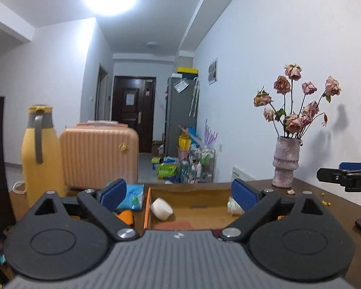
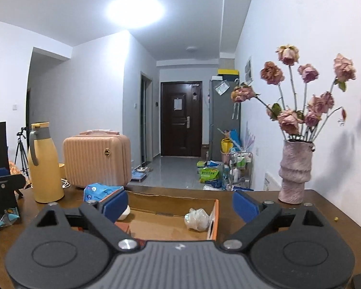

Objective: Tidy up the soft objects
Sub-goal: 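Move the left tool back over the pile of soft items, then grasp the pink satin scrunchie with the left tool, then carry the scrunchie into the cardboard box and open the left tool, then move both tools back toward the pile, right tool toward the pink headband, then grasp the purple lavender sachet with the left tool while the right tool grips it too, then carry the purple sachet into the box with both tools and open them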

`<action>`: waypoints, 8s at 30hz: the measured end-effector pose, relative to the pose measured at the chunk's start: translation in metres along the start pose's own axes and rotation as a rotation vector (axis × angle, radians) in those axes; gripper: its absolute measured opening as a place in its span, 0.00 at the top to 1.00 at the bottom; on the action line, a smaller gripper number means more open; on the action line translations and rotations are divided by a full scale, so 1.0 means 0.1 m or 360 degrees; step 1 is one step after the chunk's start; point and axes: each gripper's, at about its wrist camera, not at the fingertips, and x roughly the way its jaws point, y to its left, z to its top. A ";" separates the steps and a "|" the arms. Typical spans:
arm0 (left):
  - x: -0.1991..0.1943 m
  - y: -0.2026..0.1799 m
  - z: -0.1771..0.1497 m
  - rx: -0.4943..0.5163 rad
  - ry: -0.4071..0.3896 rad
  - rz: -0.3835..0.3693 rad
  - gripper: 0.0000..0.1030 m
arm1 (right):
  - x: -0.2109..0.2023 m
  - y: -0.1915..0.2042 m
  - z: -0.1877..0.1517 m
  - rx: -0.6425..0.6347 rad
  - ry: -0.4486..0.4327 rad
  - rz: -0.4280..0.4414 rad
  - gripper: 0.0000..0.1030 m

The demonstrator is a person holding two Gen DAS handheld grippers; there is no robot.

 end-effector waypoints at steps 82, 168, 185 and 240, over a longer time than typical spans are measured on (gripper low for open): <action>2.19 0.20 0.19 -0.0162 0.0504 -0.0507 0.84 | 1.86 0.51 0.15 -0.0054 0.0408 0.0288 0.97; 0.02 0.29 -0.88 -0.0244 0.0427 -0.0076 0.11 | -0.47 0.74 -0.99 0.0045 0.0375 0.0396 0.35; 1.50 1.08 -1.19 -0.0630 0.0757 -0.0227 0.78 | 2.03 1.31 -1.09 0.0118 0.0923 0.0369 0.56; 2.86 -0.66 -0.66 -0.0377 0.0921 -0.0541 0.92 | 2.33 -0.32 -0.24 -0.0103 0.0834 0.0253 0.96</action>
